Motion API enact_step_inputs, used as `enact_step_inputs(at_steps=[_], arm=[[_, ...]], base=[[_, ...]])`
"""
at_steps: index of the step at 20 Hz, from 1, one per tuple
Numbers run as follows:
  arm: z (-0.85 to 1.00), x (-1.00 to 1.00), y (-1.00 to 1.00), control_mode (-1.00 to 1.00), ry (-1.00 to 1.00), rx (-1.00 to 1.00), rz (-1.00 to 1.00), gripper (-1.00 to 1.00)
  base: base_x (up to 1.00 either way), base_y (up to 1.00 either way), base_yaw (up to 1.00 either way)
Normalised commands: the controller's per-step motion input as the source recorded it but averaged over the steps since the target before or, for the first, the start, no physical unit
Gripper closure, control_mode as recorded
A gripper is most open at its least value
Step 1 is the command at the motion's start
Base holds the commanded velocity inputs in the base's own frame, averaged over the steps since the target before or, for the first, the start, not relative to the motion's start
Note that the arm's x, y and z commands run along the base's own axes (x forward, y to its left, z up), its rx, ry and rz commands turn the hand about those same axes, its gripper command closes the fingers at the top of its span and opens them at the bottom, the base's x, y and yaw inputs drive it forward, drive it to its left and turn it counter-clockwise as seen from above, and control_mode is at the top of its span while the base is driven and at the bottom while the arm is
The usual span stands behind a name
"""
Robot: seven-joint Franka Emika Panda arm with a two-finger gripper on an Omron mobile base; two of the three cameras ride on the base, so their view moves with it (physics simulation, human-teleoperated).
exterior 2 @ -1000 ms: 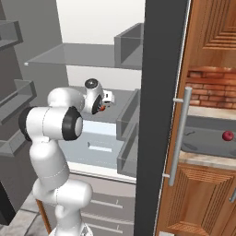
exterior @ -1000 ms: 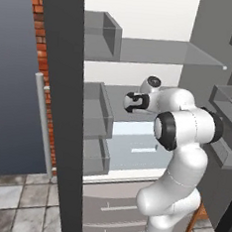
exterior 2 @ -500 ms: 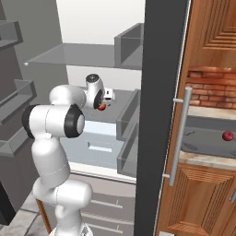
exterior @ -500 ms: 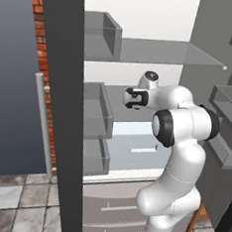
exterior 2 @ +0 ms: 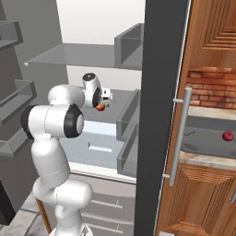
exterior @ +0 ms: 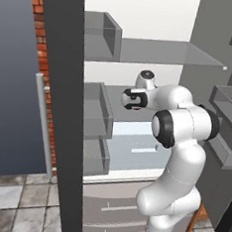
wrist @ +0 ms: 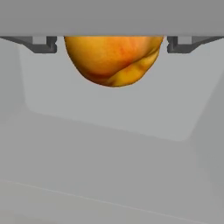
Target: Pick the apple and peach from the fridge and place them inside the tupperware on the counter.
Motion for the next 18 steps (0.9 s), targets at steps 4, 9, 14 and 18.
enact_step_inputs(at_steps=[4, 9, 14, 18], arm=[[-0.84, -0.21, 0.0, -1.0, 0.02, -0.01, -0.02, 1.0], [-0.92, -0.35, -0.02, -1.0, 0.01, -0.01, -0.03, 1.0], [-0.5, -0.24, -0.08, -1.0, 0.0, 0.0, -0.02, 1.0], [-0.26, -0.44, -0.1, -1.0, -0.01, 0.0, 0.0, 1.0]], base=[[0.0, 0.0, 0.0], [0.0, 0.0, 0.0], [0.0, 0.0, 0.0], [0.0, 0.0, 0.0]])
